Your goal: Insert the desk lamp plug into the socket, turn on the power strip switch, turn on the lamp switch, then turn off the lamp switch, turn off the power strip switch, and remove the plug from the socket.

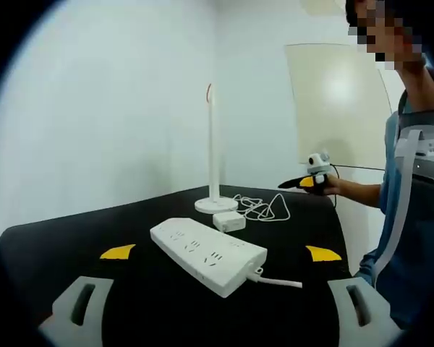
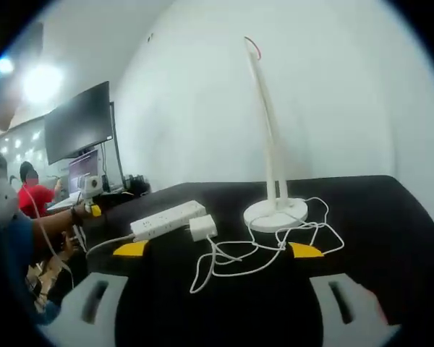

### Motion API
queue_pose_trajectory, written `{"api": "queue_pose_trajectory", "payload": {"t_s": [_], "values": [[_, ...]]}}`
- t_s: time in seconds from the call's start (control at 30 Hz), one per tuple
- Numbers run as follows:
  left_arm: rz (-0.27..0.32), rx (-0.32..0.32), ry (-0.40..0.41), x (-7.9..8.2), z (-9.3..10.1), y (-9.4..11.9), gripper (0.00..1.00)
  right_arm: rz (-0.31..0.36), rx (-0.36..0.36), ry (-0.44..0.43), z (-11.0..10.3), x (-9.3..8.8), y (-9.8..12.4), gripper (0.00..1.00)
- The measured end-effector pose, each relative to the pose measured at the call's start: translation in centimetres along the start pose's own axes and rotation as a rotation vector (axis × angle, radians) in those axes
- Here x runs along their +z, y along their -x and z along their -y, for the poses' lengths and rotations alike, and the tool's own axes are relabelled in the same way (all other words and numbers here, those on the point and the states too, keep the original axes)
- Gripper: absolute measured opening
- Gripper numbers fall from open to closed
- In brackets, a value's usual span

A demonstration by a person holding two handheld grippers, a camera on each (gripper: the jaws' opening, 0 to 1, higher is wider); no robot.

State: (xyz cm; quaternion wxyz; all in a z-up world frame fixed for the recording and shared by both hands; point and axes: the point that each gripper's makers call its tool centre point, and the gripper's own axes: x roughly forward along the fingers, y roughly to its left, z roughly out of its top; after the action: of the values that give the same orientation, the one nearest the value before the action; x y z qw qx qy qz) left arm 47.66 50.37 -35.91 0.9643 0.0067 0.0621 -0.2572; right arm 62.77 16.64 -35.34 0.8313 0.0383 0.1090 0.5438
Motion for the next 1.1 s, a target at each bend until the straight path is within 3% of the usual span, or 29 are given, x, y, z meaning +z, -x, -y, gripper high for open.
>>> {"api": "queue_pose_trajectory", "payload": {"t_s": [0.27, 0.5, 0.67, 0.83, 1.1], "values": [[0.038, -0.029, 0.012, 0.0, 0.9, -2.3, 0.89, 0.002, 0.117, 0.002, -1.0, 2.7, -4.0, 0.5], [0.072, -0.028, 0.002, 0.1, 1.2, -3.3, 0.89, -0.096, 0.149, 0.1, -1.2, 3.9, -7.5, 0.41], [0.096, -0.012, 0.016, -0.3, 0.8, -3.2, 0.89, -0.222, 0.188, 0.113, -1.3, 2.8, -9.4, 0.35], [0.117, -0.003, 0.04, -0.9, 0.5, -3.0, 0.87, -0.329, 0.182, 0.139, -1.0, 1.4, -11.1, 0.31], [0.111, 0.007, 0.04, -1.6, 0.4, -3.0, 0.85, -0.458, 0.169, 0.152, -0.4, -0.7, -13.0, 0.27]]}}
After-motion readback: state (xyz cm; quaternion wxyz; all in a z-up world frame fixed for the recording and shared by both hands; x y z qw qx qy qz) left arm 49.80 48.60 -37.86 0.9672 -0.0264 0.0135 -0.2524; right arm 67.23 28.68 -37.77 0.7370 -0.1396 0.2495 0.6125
